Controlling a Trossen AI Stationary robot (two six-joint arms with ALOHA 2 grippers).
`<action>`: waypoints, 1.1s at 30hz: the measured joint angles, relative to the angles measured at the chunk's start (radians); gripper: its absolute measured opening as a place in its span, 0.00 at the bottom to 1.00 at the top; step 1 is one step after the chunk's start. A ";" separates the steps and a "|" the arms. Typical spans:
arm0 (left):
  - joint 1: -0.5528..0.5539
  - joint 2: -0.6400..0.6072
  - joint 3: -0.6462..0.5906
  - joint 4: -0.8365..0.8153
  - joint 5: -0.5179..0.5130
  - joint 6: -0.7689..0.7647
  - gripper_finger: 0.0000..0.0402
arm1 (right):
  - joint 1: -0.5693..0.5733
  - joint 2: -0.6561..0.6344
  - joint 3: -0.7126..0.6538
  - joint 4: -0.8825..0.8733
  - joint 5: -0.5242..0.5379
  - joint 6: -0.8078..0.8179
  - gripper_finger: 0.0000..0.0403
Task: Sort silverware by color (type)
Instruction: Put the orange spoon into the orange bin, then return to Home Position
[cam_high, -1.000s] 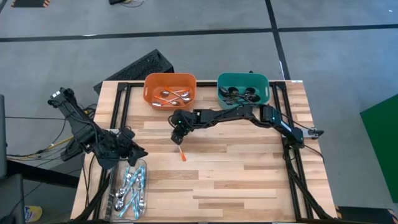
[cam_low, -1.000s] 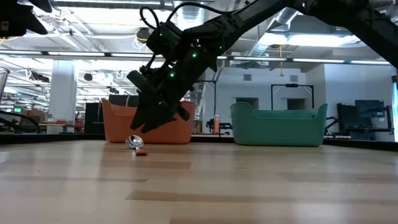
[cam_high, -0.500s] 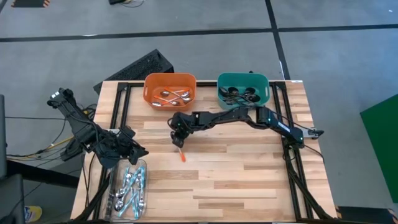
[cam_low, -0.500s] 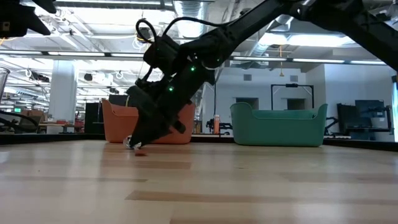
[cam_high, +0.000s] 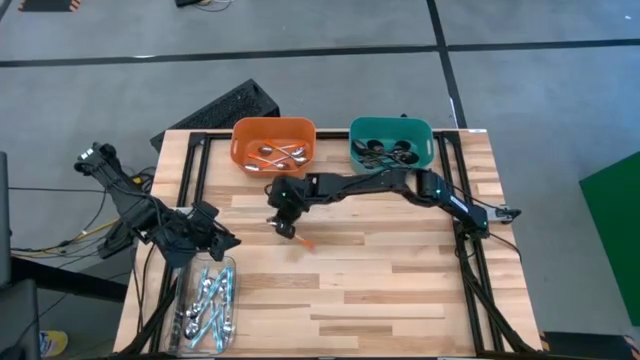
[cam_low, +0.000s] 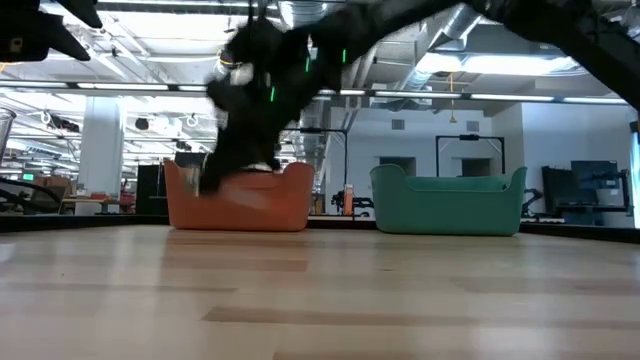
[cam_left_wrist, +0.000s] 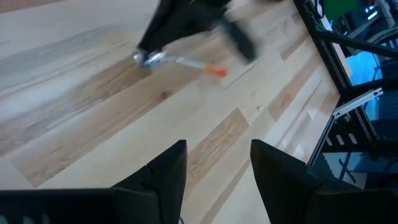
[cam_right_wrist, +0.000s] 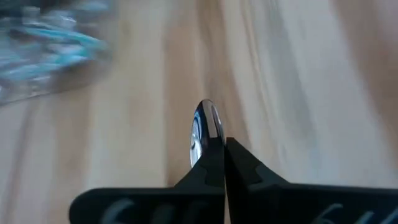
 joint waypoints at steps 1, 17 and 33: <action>0.004 0.000 0.000 0.000 0.000 0.000 0.41 | -0.003 -0.020 0.026 -0.033 0.009 -0.039 0.02; 0.131 0.000 0.000 -0.003 -0.023 0.007 0.41 | -0.199 -0.086 0.343 0.041 0.262 -0.641 0.02; 0.304 0.049 0.000 0.109 -0.062 0.026 0.41 | -0.367 -0.084 0.327 -0.027 0.119 -0.565 0.47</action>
